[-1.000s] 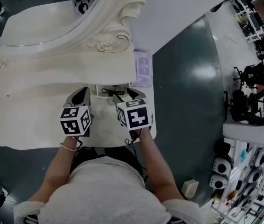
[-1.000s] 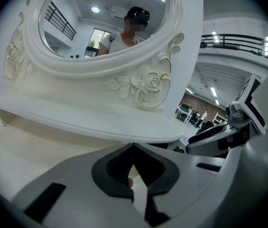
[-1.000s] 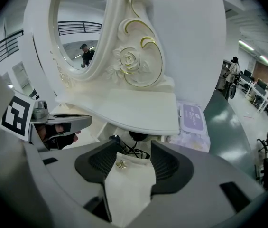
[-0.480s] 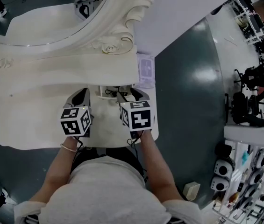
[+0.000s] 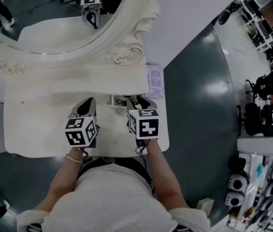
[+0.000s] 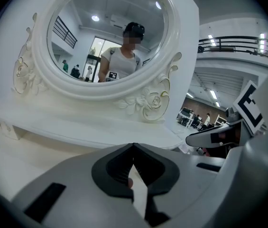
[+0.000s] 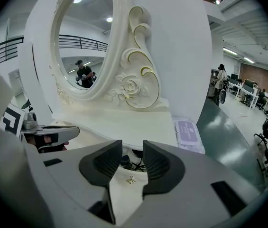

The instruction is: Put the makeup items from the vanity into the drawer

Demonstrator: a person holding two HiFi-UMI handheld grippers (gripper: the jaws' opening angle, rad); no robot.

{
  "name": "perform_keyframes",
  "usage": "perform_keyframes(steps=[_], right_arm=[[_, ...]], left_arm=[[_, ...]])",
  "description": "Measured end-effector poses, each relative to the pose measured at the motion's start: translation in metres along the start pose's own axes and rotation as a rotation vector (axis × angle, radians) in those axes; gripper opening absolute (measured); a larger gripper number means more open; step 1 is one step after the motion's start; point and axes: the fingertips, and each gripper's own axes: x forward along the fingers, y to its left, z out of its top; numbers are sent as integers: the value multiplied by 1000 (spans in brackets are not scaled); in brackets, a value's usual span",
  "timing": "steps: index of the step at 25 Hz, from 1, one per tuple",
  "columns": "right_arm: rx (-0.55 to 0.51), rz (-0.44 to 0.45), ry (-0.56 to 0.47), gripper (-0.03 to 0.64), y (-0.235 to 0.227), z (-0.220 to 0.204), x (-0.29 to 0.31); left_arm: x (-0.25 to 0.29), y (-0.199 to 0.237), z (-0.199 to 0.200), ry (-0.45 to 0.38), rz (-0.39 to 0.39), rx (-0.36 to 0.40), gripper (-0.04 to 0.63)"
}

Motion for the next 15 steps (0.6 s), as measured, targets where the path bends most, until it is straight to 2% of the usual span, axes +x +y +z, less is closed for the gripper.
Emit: perform_keyframes(steps=[7, 15], right_arm=[[12, -12, -106, 61, 11, 19, -10], [12, 5, -186, 29, 36, 32, -19]], left_arm=[[-19, 8, 13, -41, 16, 24, 3], [-42, 18, 29, -70, 37, 68, 3]])
